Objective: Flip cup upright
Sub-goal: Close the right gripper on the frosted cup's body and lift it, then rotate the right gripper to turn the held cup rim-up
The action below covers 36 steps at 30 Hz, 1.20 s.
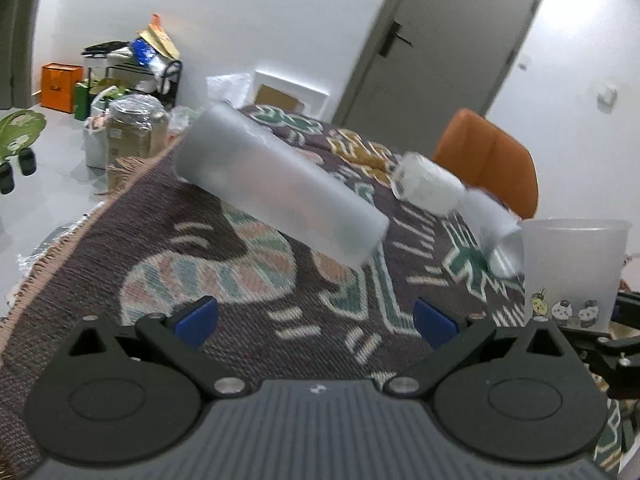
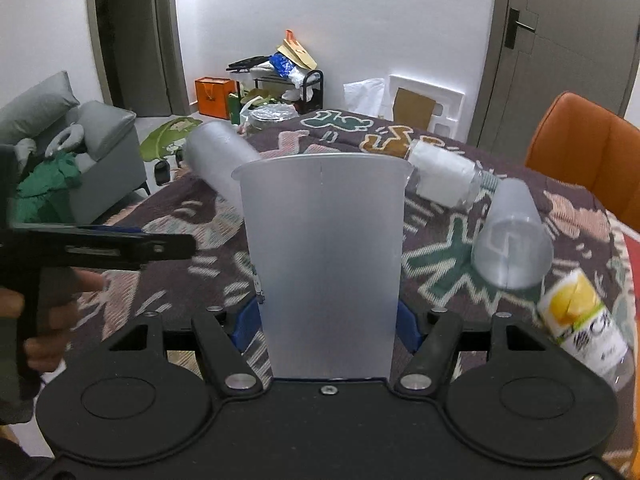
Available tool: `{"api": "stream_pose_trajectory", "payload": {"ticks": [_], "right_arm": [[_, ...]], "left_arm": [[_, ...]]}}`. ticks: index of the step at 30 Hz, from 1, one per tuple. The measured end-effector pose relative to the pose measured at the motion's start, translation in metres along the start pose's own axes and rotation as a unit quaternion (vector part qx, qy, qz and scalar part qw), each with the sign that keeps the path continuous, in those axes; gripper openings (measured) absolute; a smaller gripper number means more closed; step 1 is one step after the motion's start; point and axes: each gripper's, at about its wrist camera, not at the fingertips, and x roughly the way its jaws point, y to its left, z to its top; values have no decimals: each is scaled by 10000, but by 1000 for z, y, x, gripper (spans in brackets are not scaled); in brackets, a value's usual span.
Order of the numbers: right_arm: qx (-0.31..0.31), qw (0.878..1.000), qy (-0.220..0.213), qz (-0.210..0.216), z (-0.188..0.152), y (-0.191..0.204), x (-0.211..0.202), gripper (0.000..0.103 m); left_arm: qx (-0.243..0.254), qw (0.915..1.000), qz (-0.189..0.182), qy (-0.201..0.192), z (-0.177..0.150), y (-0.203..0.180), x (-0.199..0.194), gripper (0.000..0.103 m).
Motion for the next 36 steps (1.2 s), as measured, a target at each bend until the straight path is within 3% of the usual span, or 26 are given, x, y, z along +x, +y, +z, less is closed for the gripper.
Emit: {"api": "stream_pose_trajectory", "payload": {"ticks": [13, 18, 29, 36], "right_arm": [[371, 9991, 92, -199, -35, -15, -11, 65], [495, 9986, 120, -105, -44, -19, -1, 65], [754, 9964, 237, 306, -52, -24, 40, 65], [786, 9958, 6, 460, -55, -27, 24, 81]], "left_arm": [[205, 9987, -329, 328, -16, -24, 5, 103], [183, 9981, -419, 419, -18, -28, 7, 103], [132, 9989, -209, 391, -13, -23, 2, 103], [5, 9986, -314, 422, -13, -26, 2, 103]]}}
